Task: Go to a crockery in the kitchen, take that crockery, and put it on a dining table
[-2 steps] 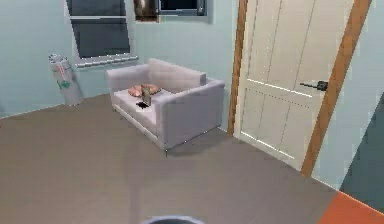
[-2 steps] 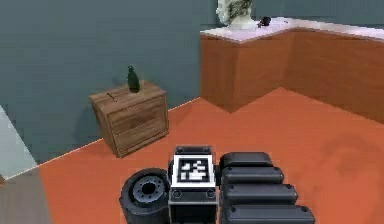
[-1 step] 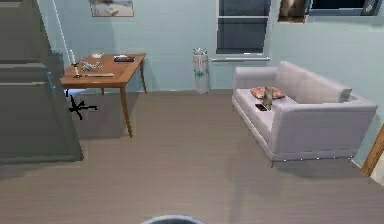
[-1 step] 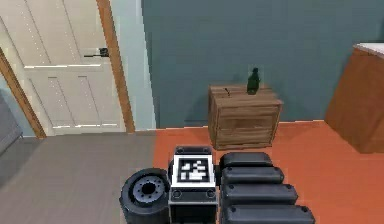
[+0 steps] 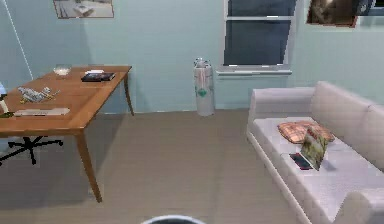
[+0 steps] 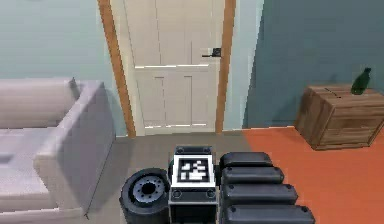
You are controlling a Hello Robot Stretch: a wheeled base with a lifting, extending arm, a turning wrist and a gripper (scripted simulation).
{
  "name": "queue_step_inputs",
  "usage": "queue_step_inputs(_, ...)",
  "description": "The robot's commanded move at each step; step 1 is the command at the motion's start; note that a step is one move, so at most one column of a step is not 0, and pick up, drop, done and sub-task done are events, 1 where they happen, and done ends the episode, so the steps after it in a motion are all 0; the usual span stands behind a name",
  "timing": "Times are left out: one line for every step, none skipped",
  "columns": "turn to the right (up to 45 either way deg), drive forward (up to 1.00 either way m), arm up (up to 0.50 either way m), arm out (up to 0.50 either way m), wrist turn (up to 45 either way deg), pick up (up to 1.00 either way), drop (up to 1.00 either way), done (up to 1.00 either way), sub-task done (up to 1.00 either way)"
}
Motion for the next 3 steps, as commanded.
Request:
queue_step_inputs(-33.0, 0.00, 0.00, 0.00, 0.0, 0.00, 0.00, 0.00, 0.00)
queue_step_inputs(0.0, 0.05, 0.00, 0.00, 0.0, 0.00, 0.00, 0.00, 0.00)
queue_step_inputs(33.0, 0.00, 0.00, 0.00, 0.0, 0.00, 0.00, 0.00, 0.00)
